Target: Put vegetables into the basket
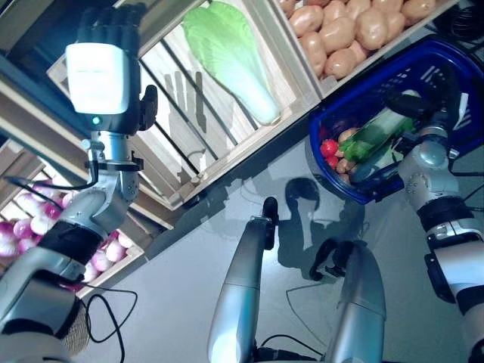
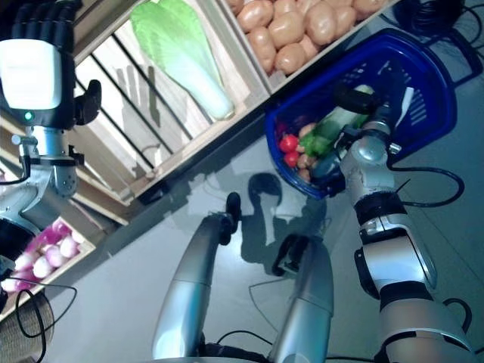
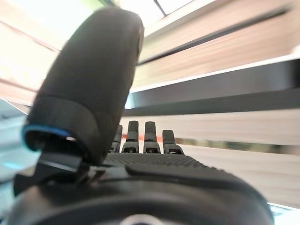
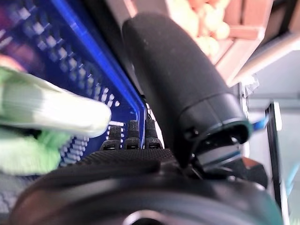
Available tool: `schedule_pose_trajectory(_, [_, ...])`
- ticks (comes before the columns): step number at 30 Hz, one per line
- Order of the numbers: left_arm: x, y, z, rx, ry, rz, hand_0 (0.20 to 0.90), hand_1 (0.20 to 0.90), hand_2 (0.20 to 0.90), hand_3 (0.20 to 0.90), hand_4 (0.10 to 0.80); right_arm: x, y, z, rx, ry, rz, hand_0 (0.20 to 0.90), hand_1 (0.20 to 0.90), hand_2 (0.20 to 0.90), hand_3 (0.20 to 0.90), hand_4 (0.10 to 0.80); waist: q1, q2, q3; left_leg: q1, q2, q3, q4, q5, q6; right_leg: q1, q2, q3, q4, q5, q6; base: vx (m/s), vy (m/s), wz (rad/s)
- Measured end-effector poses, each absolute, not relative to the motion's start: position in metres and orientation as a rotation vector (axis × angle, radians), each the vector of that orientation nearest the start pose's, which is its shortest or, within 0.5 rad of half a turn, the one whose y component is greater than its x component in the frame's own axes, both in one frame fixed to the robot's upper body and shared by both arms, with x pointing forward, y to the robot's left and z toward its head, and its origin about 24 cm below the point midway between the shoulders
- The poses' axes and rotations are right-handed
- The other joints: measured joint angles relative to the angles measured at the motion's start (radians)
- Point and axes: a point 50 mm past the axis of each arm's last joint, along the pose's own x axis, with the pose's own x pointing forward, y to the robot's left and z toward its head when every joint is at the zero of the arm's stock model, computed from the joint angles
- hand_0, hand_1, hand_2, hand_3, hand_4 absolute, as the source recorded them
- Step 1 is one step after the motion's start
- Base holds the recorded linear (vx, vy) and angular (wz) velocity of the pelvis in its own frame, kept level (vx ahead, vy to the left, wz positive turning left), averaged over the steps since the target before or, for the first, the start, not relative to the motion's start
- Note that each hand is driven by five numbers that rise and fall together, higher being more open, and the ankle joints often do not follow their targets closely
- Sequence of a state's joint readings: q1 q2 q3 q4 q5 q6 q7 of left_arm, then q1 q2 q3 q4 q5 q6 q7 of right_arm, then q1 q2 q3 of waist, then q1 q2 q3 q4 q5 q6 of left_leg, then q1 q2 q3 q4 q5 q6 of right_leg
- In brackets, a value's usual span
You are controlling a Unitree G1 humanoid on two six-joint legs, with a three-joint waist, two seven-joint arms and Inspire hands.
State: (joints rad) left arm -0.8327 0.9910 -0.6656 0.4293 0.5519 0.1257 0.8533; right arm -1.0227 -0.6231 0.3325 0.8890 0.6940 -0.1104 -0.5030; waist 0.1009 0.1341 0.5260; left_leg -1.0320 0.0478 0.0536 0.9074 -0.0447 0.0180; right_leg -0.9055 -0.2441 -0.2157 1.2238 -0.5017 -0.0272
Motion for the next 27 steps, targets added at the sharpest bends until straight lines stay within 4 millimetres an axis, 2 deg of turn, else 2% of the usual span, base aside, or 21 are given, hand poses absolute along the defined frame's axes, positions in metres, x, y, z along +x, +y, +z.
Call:
schedule_pose_trajectory(4, [0.354,0.24,0.234,1.789,-0.831,0.514,0.9,0.9,0.9,0.9,0.8,0.398,-0.259,0.225,-0.082,-0.204,-0.526,0.9,0.9,0.9,0.9,0.8,-0.05,-0.004,0.0,-0.01,0.008,0.043,0.016,-0.017,0.021,-0.035,0.003,0.052,0.002,0.014,0.025,0.015,0.148,-0.21])
schedule_pose_trajectory(6, [0.358,0.237,0.235,1.846,-0.828,0.484,0.9,0.9,0.9,0.9,0.8,0.398,-0.257,0.229,-0.107,-0.196,-0.515,0.9,0.9,0.9,0.9,0.8,-0.067,-0.004,0.0,-0.021,0.016,0.061,0.026,-0.025,0.031,-0.053,0.007,0.068,0.009,0.016,0.03,0.004,0.145,-0.25])
schedule_pose_trajectory(12, [0.364,0.235,0.236,1.994,-0.815,0.418,0.9,0.9,0.9,0.9,0.8,0.398,-0.258,0.226,-0.074,-0.176,-0.508,0.9,0.9,0.9,0.9,0.8,-0.097,-0.005,0.0,-0.047,0.036,0.088,0.04,-0.035,0.036,-0.101,0.026,0.103,0.011,0.029,0.045,0.006,0.09,-0.17])
schedule_pose_trajectory(17, [0.37,0.237,0.228,2.156,-0.775,0.298,0.9,0.9,0.9,0.9,0.8,0.397,-0.246,0.236,-0.042,-0.23,-0.444,0.9,0.9,0.9,0.9,0.8,-0.127,-0.005,0.0,-0.061,0.042,0.094,0.041,-0.039,0.03,-0.124,0.034,0.114,0.007,0.03,0.045,0.006,0.116,-0.06])
schedule_pose_trajectory(20, [0.373,0.24,0.226,2.197,-0.715,0.257,0.9,0.9,0.9,0.9,0.8,0.395,-0.244,0.242,-0.016,-0.283,-0.423,0.9,0.9,0.9,0.9,0.8,-0.13,-0.004,0.0,-0.074,0.038,0.099,0.035,-0.039,0.028,-0.151,0.037,0.131,0.005,0.035,0.048,-0.012,0.105,-0.11])
schedule_pose_trajectory(27, [0.375,0.244,0.224,2.206,-0.65,0.25,0.9,0.9,0.9,0.9,0.8,0.392,-0.249,0.245,-0.003,-0.322,-0.432,0.9,0.9,0.9,0.9,0.8,-0.128,-0.004,0.0,-0.133,0.038,0.094,0.024,-0.033,0.02,-0.214,0.045,0.133,-0.006,0.044,0.046,-0.038,0.033,-0.03])
